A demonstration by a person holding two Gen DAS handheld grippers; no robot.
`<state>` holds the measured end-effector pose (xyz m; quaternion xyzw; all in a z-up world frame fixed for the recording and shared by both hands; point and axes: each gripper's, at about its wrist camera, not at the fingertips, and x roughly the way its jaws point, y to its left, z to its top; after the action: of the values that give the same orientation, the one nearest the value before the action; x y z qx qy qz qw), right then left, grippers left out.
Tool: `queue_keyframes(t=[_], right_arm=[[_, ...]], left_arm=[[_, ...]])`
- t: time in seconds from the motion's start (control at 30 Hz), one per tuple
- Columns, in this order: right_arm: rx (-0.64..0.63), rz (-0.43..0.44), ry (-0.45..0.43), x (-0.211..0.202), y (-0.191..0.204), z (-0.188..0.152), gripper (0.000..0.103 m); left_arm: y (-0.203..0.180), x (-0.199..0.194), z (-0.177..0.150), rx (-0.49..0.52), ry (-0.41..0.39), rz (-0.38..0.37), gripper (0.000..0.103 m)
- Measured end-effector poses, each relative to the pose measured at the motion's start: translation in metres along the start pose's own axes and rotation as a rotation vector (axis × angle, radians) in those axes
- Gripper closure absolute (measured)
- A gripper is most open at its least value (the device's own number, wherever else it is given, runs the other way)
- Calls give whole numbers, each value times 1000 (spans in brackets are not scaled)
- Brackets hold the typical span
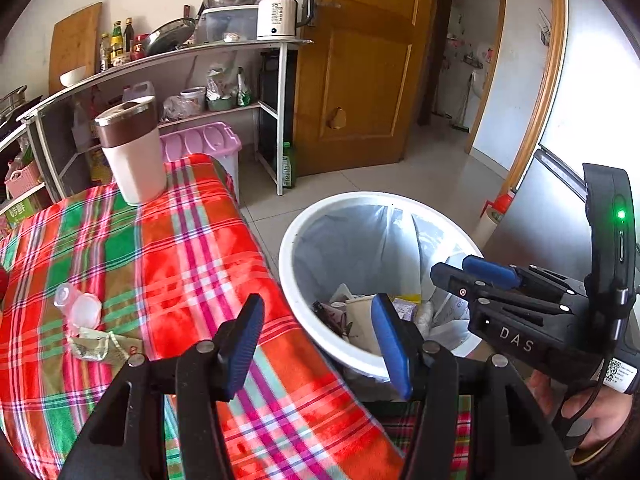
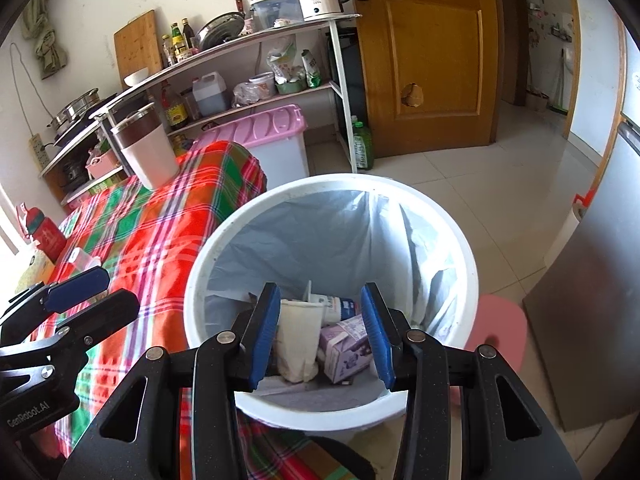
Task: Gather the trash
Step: 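Grasp the green-white snack wrapper with the right tool while the left tool grasps the clear pink-lidded cup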
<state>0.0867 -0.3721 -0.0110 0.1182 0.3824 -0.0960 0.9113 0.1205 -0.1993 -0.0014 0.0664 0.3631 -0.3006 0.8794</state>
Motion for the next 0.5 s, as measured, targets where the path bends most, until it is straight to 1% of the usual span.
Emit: queue_keyframes(t=[0.1, 0.2, 0.3, 0.5], right_arm=[[-14, 16, -5, -2, 11, 0, 60], [-34, 37, -8, -3, 25, -2, 60], [-49, 54, -6, -1, 37, -3, 60], [-84, 90, 4, 4, 64, -7, 60]], left_arm=[[10, -9, -3, -3, -15, 35, 45], [25, -16, -7, -30, -19, 40, 44], [40, -22, -13, -53, -25, 68, 44], [86, -34, -29, -144, -15, 131, 44]])
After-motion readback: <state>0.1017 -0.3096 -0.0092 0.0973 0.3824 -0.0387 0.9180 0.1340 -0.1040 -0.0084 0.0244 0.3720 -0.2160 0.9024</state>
